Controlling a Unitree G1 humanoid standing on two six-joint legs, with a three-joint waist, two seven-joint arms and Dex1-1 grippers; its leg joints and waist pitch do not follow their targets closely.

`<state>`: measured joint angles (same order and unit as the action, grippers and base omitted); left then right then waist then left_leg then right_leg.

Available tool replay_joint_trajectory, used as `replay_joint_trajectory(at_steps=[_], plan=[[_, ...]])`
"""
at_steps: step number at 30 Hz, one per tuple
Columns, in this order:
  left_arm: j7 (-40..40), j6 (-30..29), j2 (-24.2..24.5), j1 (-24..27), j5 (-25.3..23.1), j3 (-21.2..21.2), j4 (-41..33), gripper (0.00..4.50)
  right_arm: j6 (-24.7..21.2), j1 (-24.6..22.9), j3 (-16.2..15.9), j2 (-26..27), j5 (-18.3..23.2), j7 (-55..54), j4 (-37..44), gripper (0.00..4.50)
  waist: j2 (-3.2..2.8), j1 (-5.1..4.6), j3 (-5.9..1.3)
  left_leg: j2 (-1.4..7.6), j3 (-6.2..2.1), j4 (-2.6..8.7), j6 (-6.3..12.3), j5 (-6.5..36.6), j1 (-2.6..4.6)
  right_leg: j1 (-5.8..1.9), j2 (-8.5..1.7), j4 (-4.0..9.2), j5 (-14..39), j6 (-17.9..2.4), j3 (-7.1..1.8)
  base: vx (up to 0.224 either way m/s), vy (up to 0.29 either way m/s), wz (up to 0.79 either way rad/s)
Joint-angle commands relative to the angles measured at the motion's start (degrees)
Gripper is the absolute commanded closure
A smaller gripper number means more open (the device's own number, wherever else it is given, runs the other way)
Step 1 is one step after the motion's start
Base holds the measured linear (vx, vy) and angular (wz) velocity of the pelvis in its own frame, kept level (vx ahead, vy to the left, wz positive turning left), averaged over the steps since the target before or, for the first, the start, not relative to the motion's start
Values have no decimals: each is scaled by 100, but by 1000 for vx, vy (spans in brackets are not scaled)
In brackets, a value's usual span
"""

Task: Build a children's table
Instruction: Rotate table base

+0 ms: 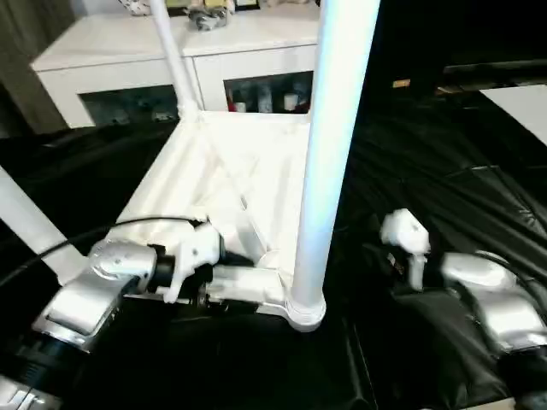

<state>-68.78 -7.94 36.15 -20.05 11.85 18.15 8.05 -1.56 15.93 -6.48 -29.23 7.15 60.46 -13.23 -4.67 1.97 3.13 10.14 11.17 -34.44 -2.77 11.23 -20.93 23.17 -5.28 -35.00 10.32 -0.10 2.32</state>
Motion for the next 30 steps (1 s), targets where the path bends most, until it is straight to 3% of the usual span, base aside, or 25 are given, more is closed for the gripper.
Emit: replay_joint_trajectory(at_steps=[1, 2, 3, 5, 7, 9, 10, 14, 20, 23, 30], plan=[[47, 138, 4, -86, -172, 35, 122, 108, -150, -31, -51, -58, 72, 47, 358, 182, 35, 13, -351, 237, -127, 451, 236, 1635, 47, -274, -219, 453, 1559, -1303, -171, 0, 0, 0], [80, 113, 3, -92, -202, 42, 134, 108, -214, -64, -52, -72, 96, 31, 475, 182, 20, 14, -361, 240, -129, 450, 231, 1605, 46, -269, -225, 441, 1512, -1306, -171, 0, 0, 0], [113, 32, -13, -96, -191, 35, 141, 71, -256, -102, -51, -87, 115, 19, 569, 182, 0, 1, -359, 239, -140, 457, 223, 1626, 31, -278, -230, 433, 1532, -1315, -163, 0, 0, 0], [101, -156, -27, -111, -145, 19, 189, 77, -360, -202, -44, -119, 152, -38, 760, 182, -2, -2, -363, 240, -128, 451, 211, 1684, 64, -252, -225, 448, 1553, -1315, -168, 0, 0, 0], [158, -72, -86, -148, -180, -24, 318, 67, -435, -299, -47, -134, 155, -89, 905, 182, -13, 7, -367, 234, -128, 444, 229, 1651, 58, -255, -222, 453, 1490, -1312, -172, 0, 0, 0], [179, 51, -122, -179, -248, -23, 409, 27, -490, -369, -43, -138, 149, -101, 1000, 182, -6, 11, -385, 232, -130, 436, 255, 1563, 50, -259, -216, 439, 1325, -1344, -165, 0, 0, 0], [163, 149, -116, -207, -351, 29, 496, 30, -556, -428, -53, -146, 146, -120, 1102, 182, -37, 14, -382, 234, -139, 440, 269, 1531, 35, -269, -222, 432, 1270, -1358, -162, 0, 0, 0], [88, 297, -67, -235, -528, 170, 631, 7, -650, -476, -78, -138, 141, -157, 1220, 182, -37, 6, -386, 238, -142, 442, 268, 1577, 43, -269, -233, 436, 1288, -1323, -162, 0, 0, 0], [9, 548, -184, -414, -770, 377, 1085, 7, -776, -533, -156, -157, 164, -200, 1387, 182, -14, 4, -379, 231, -140, 441, 237, 1601, 43, -267, -242, 461, 1498, -1240, -173, 0, 0, 0], [72, 809, -321, -647, -1059, 478, 1502, 7, -827, -568, -196, -208, 116, -202, 1496, 182, -32, 8, -388, 228, -139, 434, 213, 1626, 64, -257, -243, 477, 1586, -1195, -176, 0, 0, 0], [103, 966, -278, -816, -1274, 545, 1816, 7, -870, -626, -244, -263, 58, -227, 1631, 182, -62, 3, -404, 229, -147, 425, 247, 1515, 32, -290, -252, 442, 1216, -1314, -167, 0, 0, 0]])
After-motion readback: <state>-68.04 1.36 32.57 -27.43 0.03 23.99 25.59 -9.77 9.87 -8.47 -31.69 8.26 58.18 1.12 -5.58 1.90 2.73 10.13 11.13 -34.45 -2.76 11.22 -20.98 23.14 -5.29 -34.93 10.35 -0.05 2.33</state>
